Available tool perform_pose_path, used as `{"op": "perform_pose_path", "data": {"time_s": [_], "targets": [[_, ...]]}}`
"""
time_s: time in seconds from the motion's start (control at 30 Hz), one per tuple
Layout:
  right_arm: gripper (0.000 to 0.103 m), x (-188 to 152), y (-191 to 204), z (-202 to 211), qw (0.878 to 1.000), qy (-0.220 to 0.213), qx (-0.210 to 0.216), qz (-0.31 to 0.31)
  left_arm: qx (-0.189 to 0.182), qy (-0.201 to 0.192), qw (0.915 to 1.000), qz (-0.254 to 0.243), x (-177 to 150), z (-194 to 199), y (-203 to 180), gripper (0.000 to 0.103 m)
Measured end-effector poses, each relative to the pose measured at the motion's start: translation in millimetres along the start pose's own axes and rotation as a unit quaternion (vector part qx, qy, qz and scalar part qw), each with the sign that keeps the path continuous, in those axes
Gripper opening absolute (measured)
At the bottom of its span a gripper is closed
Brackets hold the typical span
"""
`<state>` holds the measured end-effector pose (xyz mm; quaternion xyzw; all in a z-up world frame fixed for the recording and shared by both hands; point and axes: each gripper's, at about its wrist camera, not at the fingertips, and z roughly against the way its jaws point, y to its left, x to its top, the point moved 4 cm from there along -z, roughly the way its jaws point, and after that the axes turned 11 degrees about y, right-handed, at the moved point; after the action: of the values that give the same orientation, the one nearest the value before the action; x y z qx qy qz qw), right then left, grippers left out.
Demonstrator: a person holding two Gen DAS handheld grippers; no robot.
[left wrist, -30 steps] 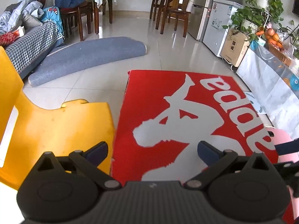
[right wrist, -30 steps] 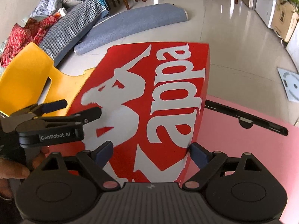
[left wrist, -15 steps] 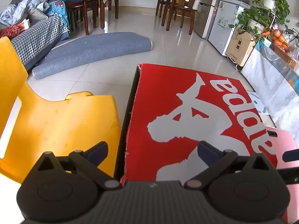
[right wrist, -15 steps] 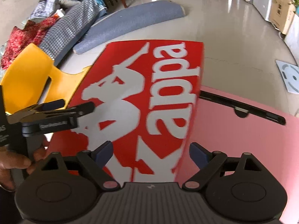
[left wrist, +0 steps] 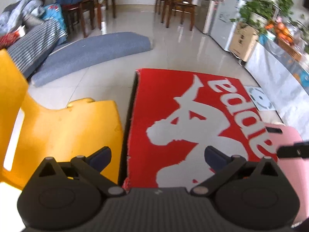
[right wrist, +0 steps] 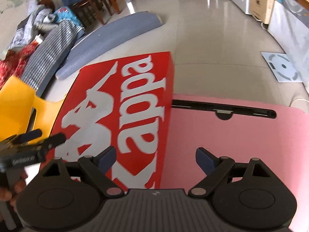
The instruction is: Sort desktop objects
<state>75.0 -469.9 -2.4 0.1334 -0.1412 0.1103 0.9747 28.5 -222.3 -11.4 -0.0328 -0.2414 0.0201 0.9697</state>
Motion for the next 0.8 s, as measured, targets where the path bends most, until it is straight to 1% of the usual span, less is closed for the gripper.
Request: {"op": "perform_pose_path", "data": {"time_s": [0.1,0.2,0.27,0.33,0.43,0.6,0.8], "targets": [[0.089,1.9,-8.7,1.6,1.0,-0.003,-0.002,-0.016,0.002,0.014,0.999,-0.043,-1.2,2.5,-6.3,0.103],[0.089,2.3,-19.3,6.6,1.0,-0.015,-0.001,-0.026,0.0,0.022,0.9975,-0.068,0.4,5.7,-5.3,0.103],[0.09,2.9,-27.4,5.4,0.999,-0.018,-0.011,-0.033,-0.009,0.025,0.9967,-0.077,2.2,7.2,-2.2,0.103],[0.09,3.9,-34.2,0.8,0.999,-0.01,-0.017,-0.044,-0.023,0.029,0.9964,-0.077,2.0,7.6,1.6,0.103],[0.09,4.4,-40.1,-5.4,0.998,0.003,-0.024,-0.052,-0.033,0.036,0.9964,-0.069,0.2,5.1,5.2,0.103],[0.09,4.5,-42.1,-12.7,0.998,0.012,-0.036,-0.051,-0.031,0.04,0.9966,-0.065,1.4,1.5,8.6,0.103],[0.09,3.6,-45.5,-22.8,0.997,0.031,-0.045,-0.06,-0.045,0.056,0.9961,-0.051,2.5,-7.2,12.1,0.103]]}}
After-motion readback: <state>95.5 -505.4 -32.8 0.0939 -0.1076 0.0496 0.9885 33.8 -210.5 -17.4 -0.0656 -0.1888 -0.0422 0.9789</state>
